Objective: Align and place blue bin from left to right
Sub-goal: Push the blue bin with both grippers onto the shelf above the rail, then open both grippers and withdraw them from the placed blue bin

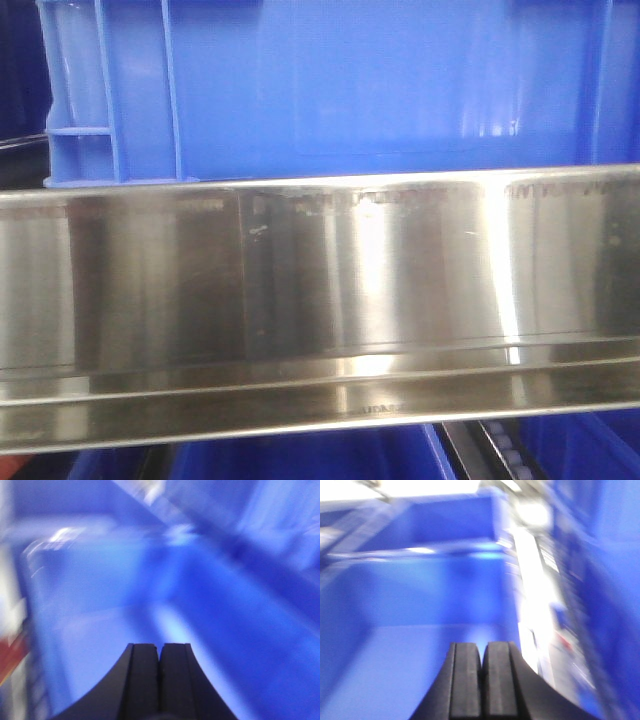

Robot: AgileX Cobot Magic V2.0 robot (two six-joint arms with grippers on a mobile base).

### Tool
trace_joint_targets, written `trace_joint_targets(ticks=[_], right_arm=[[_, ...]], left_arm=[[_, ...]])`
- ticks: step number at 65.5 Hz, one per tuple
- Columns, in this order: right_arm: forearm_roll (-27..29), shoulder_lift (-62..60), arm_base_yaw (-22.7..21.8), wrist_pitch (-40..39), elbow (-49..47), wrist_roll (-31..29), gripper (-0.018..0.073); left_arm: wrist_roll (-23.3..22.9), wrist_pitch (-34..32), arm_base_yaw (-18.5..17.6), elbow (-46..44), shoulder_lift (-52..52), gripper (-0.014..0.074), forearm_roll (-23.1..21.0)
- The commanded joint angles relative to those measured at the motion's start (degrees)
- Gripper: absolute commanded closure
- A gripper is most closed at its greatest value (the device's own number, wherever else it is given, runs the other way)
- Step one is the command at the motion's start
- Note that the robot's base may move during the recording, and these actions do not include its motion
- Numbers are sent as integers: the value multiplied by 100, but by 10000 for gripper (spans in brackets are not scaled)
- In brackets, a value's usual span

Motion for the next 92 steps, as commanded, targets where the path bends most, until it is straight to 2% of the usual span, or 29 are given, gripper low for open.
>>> trace_joint_targets(ticks=[1,8,13,21,27,38,92], right_arm=[[-199,-514,-3,-874,489,-76,638],[-385,-951,-3,-1232,928,-76,638],[-545,-1223,-3,-1407,1189,-86,638],[-740,-1576,-3,-1737,1545,-201,638],[-740,-1778,-3,-2004,1645,-226,638],[-740,-1872,-3,-2454,1645,-226,638],[-740,-1872,-3,-2454,1645,-226,638]], left_arm=[[176,-1003,-17,591,-455,707,-95],[419,-1807,-17,1334,-949,707,-95],[429,-2348,-17,1895,-1299,707,-37],[429,-3304,-17,2677,-1845,707,311],[429,-3686,-17,3073,-2177,707,335],[429,-3710,-17,3181,-2499,707,335],[429,-3693,-17,3181,-2588,707,335]])
